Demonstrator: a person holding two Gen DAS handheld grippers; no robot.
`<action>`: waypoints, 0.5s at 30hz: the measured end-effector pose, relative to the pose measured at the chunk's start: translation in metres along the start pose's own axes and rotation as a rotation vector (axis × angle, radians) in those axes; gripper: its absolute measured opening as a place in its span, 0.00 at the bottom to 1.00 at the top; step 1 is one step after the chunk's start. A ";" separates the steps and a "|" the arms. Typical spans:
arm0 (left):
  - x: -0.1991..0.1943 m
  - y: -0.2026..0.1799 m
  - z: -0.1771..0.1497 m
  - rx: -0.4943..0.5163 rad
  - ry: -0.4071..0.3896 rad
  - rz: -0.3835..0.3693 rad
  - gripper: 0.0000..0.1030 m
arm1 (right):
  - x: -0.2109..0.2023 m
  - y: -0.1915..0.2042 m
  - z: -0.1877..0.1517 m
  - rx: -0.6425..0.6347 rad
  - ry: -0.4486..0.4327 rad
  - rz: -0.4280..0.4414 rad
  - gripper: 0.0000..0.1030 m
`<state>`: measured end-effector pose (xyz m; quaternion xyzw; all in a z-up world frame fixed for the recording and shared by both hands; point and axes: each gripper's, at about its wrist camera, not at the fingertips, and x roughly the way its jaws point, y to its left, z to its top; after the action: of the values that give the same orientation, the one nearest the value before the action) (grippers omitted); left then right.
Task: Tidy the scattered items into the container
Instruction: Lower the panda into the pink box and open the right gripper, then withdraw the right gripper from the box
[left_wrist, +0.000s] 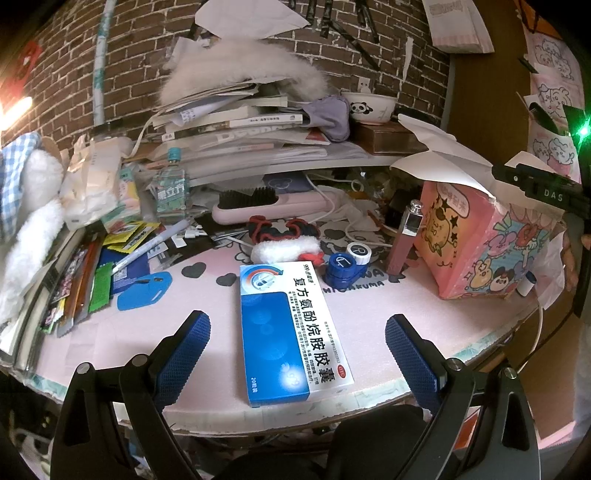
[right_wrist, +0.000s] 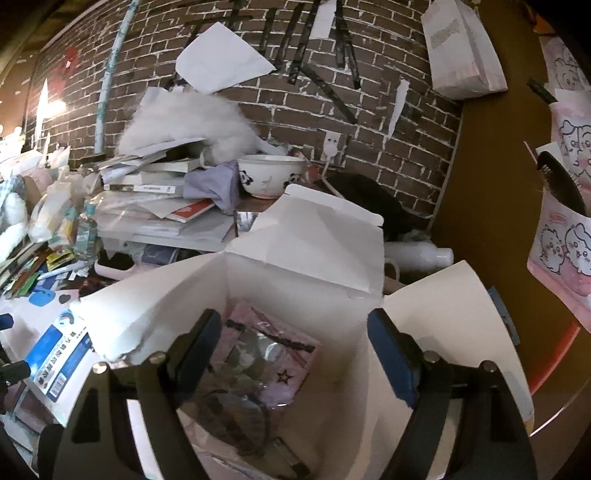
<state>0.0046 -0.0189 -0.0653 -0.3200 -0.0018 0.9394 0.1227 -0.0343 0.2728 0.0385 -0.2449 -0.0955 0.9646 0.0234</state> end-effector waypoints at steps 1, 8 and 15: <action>0.000 0.001 0.000 -0.001 -0.001 0.000 0.92 | -0.001 0.001 0.001 0.001 -0.001 0.008 0.77; -0.005 0.010 -0.002 -0.021 -0.009 0.007 0.93 | -0.019 0.015 0.007 0.040 -0.049 0.128 0.82; -0.007 0.024 -0.005 -0.047 -0.007 0.027 0.93 | -0.040 0.060 0.006 0.010 -0.095 0.329 0.82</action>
<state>0.0077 -0.0443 -0.0675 -0.3197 -0.0200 0.9418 0.1023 -0.0016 0.2091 0.0508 -0.2112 -0.0502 0.9663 -0.1383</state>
